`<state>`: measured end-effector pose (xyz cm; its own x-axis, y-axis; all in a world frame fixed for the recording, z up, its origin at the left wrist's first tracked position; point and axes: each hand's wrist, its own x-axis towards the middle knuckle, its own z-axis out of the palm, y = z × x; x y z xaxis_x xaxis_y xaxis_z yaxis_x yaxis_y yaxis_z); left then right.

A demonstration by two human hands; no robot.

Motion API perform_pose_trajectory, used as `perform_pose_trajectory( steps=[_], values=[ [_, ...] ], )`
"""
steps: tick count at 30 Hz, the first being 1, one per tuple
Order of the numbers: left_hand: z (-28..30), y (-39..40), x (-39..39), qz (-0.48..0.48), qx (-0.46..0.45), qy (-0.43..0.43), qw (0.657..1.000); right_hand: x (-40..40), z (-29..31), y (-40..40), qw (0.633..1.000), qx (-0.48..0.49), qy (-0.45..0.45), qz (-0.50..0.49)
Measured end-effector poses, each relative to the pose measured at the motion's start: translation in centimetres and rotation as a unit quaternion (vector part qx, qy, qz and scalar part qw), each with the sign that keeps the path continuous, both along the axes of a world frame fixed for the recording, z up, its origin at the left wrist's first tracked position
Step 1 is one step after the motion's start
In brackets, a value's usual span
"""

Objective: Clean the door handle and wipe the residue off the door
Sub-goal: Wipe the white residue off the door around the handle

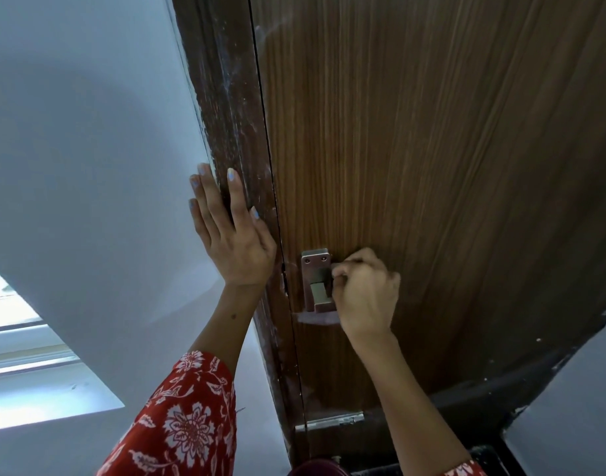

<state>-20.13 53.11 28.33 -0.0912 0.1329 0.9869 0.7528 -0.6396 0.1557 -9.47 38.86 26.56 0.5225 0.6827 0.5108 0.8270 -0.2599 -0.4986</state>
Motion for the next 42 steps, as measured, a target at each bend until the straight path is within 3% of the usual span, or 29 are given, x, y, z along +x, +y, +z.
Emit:
perform_pose_trajectory(
  steps=[4, 9, 12, 17, 22, 30, 35, 42],
  values=[
    [0.0, 0.0, 0.0, -0.004, -0.004, 0.005, 1.0, 2.3, 0.5, -0.2, 0.995, -0.011, 0.081, -0.058],
    [0.0, -0.1, 0.1, -0.005, -0.006, 0.003, 1.0, 6.8, -1.2, -1.9, 0.978, 0.145, 0.153, -0.011],
    [0.1, -0.3, 0.1, 0.0, -0.003, 0.001, 1.0, 6.8, -4.7, -2.4, 0.969, 0.203, 0.143, 0.018],
    [0.2, -0.4, 0.1, 0.0, -0.006, 0.002, 1.0, 4.9, -9.8, -1.4, 0.969, 0.219, 0.115, 0.02],
    [0.1, -0.2, 0.1, 0.003, -0.001, 0.0, 1.0, 4.7, -11.4, -1.0, 0.971, 0.235, 0.006, 0.051],
    [0.0, -0.1, 0.1, 0.0, 0.003, 0.001, 1.0, 1.9, -14.1, 0.3, 0.977, 0.129, -0.111, 0.128],
    [0.1, -0.1, 0.1, 0.001, 0.003, 0.001, 1.0, 1.4, -14.4, 0.8, 0.989, 0.099, -0.11, 0.005],
    [0.1, -0.2, 0.1, 0.001, 0.002, 0.0, 1.0, 0.5, -14.0, 1.3, 0.98, 0.046, -0.179, 0.073]
  ],
)
